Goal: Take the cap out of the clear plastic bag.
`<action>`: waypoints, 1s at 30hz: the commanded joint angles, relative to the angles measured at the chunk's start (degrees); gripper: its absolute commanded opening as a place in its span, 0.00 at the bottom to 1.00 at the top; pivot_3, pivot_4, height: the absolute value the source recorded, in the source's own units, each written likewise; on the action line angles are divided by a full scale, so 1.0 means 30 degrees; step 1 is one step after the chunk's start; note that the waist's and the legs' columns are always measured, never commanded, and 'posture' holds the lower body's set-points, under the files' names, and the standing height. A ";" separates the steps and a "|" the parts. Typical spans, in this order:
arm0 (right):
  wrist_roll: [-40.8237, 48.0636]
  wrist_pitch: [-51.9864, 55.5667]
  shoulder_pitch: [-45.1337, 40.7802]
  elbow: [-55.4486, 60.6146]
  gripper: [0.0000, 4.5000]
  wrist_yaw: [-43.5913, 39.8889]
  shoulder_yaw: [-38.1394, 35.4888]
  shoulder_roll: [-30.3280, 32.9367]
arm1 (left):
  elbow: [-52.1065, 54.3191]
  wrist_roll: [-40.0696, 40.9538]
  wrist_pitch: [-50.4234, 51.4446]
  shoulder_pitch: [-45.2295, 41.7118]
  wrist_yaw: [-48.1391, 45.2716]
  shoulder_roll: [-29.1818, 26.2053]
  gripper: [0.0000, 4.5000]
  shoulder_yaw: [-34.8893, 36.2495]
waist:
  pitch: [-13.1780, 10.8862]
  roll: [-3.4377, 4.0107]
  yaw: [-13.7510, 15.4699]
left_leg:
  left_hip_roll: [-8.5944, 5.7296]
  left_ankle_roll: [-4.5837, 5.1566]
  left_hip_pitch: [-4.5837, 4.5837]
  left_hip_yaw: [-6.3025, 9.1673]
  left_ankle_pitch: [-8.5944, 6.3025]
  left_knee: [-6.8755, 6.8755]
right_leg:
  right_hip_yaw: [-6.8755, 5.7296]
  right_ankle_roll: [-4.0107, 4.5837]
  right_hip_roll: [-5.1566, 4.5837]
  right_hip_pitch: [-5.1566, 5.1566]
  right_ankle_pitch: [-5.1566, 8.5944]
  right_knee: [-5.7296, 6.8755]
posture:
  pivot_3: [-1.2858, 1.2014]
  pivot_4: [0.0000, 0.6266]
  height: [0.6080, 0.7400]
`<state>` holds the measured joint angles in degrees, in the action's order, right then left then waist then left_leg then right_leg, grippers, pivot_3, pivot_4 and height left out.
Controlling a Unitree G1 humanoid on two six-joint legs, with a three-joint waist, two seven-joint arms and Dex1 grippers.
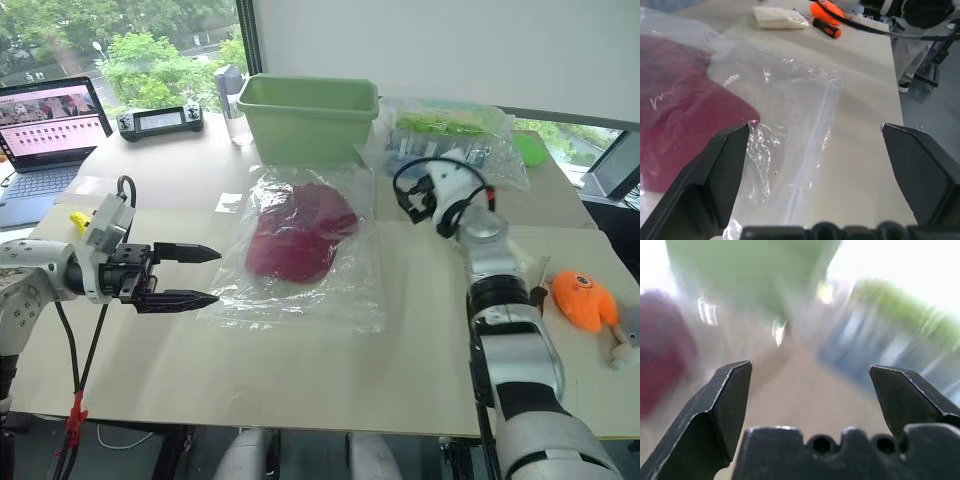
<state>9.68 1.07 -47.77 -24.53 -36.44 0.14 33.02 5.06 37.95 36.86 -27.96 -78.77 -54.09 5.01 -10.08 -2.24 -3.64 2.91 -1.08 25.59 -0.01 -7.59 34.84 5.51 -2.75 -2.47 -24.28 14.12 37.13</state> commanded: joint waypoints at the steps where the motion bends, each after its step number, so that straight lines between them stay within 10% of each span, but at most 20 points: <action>1: 0.4586 0.6972 0.3642 1.1393 1.00 -0.3991 0.1862 0.2115 | -0.0553 -0.0523 -0.0607 -0.1744 -0.0728 0.0259 1.00 -0.0856 | 0.0000 0.0001 0.0015 | 0.0009 0.0002 -0.0009 0.0004 -0.0001 -0.0007 | -0.0006 0.0009 0.0011 0.0003 0.0007 0.0004 | 0.52 0.24 0.98; 9: 0.5208 1.2248 0.7046 1.8772 1.00 -0.3502 0.4250 0.3652 | -0.1804 -0.1443 -0.1186 -0.3584 -0.1833 0.1427 1.00 -0.2665 | 0.0000 -0.0003 0.0113 | 0.0006 0.0010 -0.0011 -0.0002 -0.0004 0.0135 | -0.0002 -0.0024 -0.0001 0.0035 0.0078 0.0013 | 0.52 0.24 0.98; 20: -0.1395 0.9141 0.7048 1.7110 1.00 -0.0412 0.7467 0.2027 | -0.2253 -0.2035 -0.1133 -0.4525 -0.2551 0.2038 1.00 -0.3263 | 0.0000 -0.0004 0.0384 | 0.0007 0.0022 0.0017 -0.0016 0.0006 0.0156 | 0.0001 -0.0045 0.0000 0.0000 0.0026 0.0011 | 0.52 0.24 0.98; 30: -0.2922 0.6641 0.6195 1.5616 0.24 -0.0094 0.6586 0.0156 | -0.1446 -0.1539 0.0072 -0.4595 -0.2572 0.1927 1.00 -0.3068 | 0.0000 -0.0004 0.0361 | 0.0004 0.0025 0.0043 -0.0008 0.0009 0.0158 | 0.0000 -0.0067 0.0004 -0.0004 0.0031 0.0017 | 0.52 0.24 0.98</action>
<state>1.50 23.48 -27.33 21.57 -37.18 22.39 33.80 -1.51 31.80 36.02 -40.13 -86.61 -47.77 -5.53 -10.08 -2.25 -2.55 2.92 -1.00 25.72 -0.04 -7.56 35.32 5.50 -2.95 -2.46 -24.29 14.21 37.18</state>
